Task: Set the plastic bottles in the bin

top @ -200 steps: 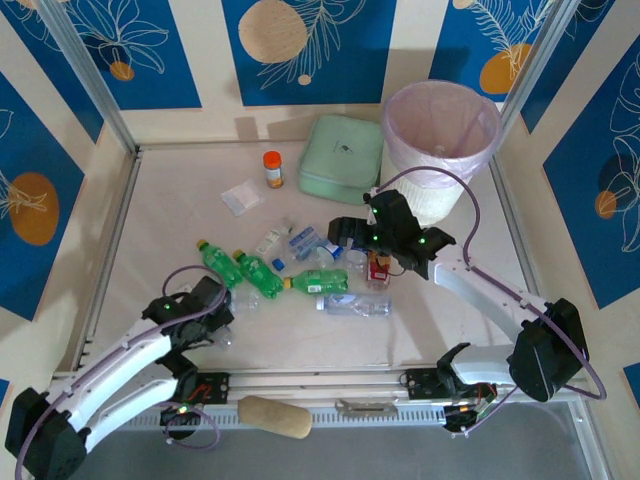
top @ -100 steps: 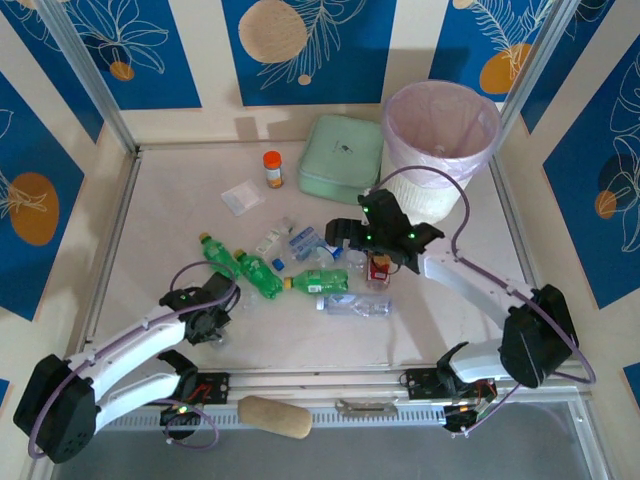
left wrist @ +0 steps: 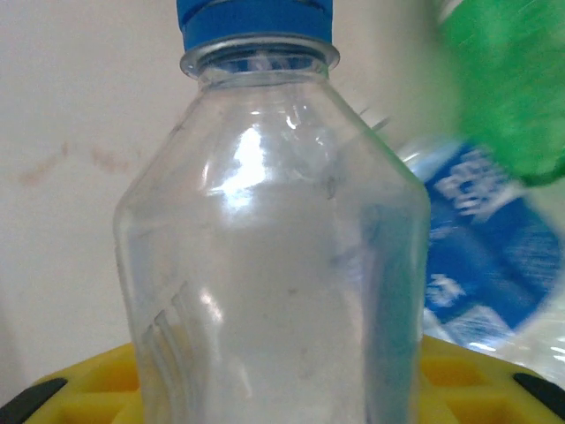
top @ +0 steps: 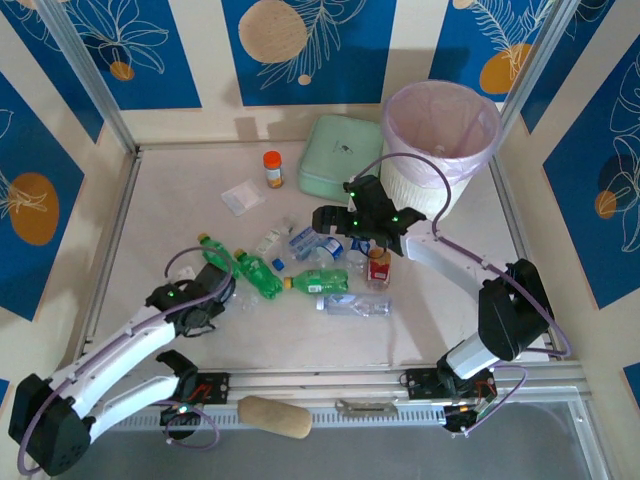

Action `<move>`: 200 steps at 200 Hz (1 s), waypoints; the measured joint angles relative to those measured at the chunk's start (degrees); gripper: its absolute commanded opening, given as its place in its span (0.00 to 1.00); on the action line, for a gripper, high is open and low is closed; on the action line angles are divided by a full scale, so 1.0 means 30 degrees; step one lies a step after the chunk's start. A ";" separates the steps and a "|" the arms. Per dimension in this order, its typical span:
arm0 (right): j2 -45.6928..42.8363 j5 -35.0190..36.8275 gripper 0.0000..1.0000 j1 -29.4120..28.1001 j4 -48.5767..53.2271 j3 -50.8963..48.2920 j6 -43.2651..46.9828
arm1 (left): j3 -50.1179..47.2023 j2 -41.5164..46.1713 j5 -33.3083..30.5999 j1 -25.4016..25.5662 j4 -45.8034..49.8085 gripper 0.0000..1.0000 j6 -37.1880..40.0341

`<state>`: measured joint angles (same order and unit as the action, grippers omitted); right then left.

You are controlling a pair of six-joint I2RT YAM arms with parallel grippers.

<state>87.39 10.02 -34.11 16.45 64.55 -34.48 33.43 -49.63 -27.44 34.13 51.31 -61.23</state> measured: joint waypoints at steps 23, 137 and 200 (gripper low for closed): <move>0.0015 -0.0583 0.99 0.0291 -0.0291 0.0007 0.0000 | 0.1668 0.0058 -0.0466 -0.0051 -0.1377 0.45 0.3031; -0.2229 -0.6528 0.99 0.2863 -0.3024 -0.0576 -0.1749 | 0.4233 -0.6003 1.0987 -0.0051 -1.7894 0.46 1.0907; -0.2827 -0.9041 0.94 0.2674 -0.5472 -0.1202 -0.2426 | 0.4415 -0.8553 1.5701 0.0197 -2.2972 0.46 1.0535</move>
<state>78.91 -17.10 -26.09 0.03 60.95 -41.76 46.68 -75.29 19.66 34.72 -17.61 -29.63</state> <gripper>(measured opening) 0.950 0.458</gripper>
